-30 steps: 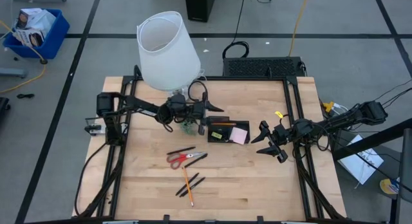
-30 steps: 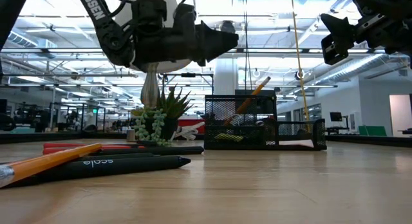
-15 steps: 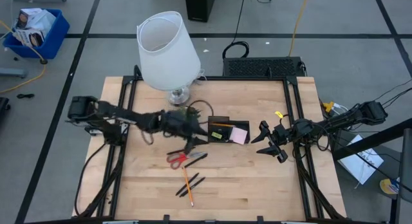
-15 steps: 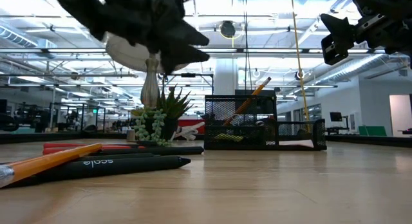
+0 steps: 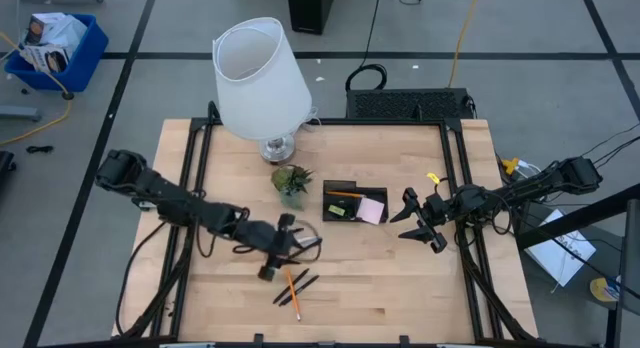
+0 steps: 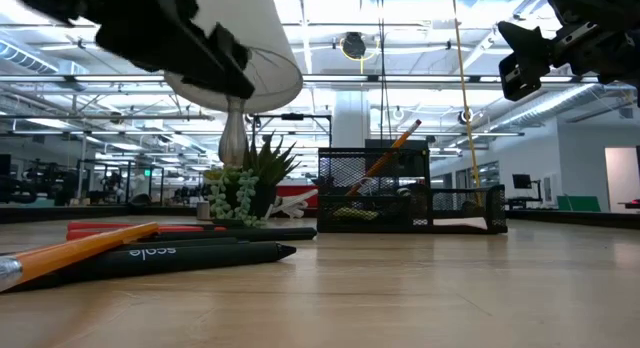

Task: Pick and place office supplies into organizer
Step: Put the orange pencil into the desk organizer

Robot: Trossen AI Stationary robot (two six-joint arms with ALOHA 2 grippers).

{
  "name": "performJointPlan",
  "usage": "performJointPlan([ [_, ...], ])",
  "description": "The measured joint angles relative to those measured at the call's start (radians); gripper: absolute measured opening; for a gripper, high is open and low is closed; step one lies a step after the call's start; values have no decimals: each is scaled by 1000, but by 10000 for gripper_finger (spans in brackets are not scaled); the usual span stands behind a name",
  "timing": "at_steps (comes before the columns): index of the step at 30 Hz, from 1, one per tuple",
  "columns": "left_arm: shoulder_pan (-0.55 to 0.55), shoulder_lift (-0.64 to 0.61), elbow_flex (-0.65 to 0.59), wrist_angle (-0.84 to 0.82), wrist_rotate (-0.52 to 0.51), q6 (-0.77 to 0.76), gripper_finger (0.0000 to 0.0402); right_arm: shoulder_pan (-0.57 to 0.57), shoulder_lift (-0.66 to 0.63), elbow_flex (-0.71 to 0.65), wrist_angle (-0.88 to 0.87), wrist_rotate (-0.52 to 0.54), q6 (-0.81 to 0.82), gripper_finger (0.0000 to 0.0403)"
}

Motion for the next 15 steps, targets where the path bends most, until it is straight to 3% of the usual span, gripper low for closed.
performJointPlan([
  [4,-64,8,1,110,-22,81,189,0,0,0,0,0,0,210],
  [9,-136,61,2,147,-68,298,189,0,0,0,0,0,0,211],
  [15,-169,130,22,134,-177,314,189,0,0,0,0,0,0,209],
])
